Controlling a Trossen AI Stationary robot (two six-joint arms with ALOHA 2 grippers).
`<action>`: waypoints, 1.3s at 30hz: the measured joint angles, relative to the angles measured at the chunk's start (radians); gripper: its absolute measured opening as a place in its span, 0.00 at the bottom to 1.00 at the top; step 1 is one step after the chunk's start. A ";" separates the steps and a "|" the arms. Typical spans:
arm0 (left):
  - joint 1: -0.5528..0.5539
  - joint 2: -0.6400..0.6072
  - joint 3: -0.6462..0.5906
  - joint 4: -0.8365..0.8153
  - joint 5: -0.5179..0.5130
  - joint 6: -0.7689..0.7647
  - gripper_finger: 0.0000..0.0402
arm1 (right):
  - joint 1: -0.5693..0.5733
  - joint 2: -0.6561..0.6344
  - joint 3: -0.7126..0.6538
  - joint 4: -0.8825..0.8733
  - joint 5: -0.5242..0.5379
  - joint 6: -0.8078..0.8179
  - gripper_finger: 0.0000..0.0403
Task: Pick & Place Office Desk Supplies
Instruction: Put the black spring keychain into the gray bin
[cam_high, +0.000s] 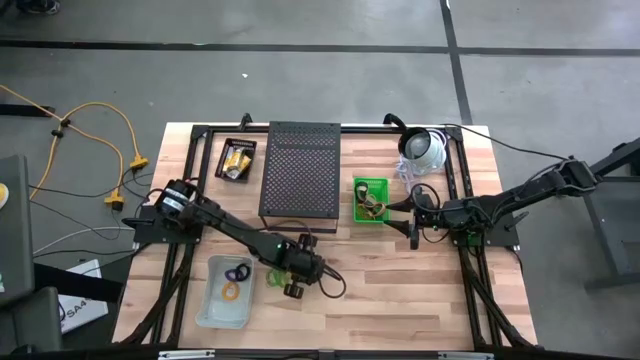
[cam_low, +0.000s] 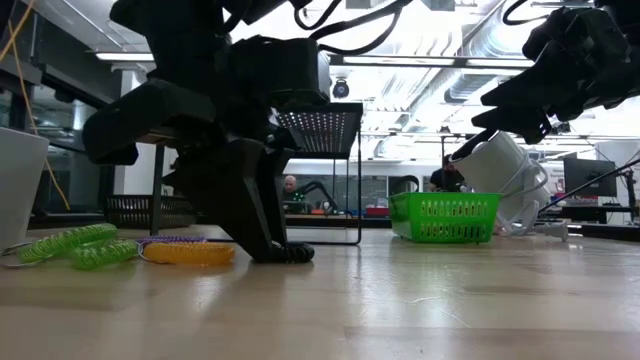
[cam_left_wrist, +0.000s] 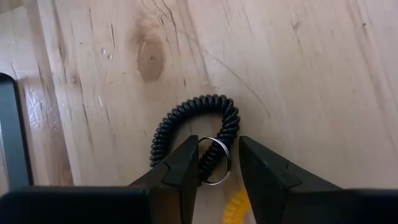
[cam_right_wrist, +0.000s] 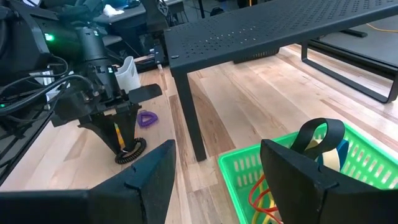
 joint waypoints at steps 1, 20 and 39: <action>0.003 0.000 0.000 -0.001 0.008 0.000 0.25 | 0.000 0.000 0.000 0.000 0.000 0.000 0.55; 0.007 0.000 0.000 -0.006 0.035 -0.016 0.11 | 0.000 0.000 0.000 0.000 0.000 0.000 0.55; -0.115 -0.151 0.006 -0.093 -0.252 0.010 0.11 | 0.000 0.000 0.000 0.000 0.000 0.000 0.55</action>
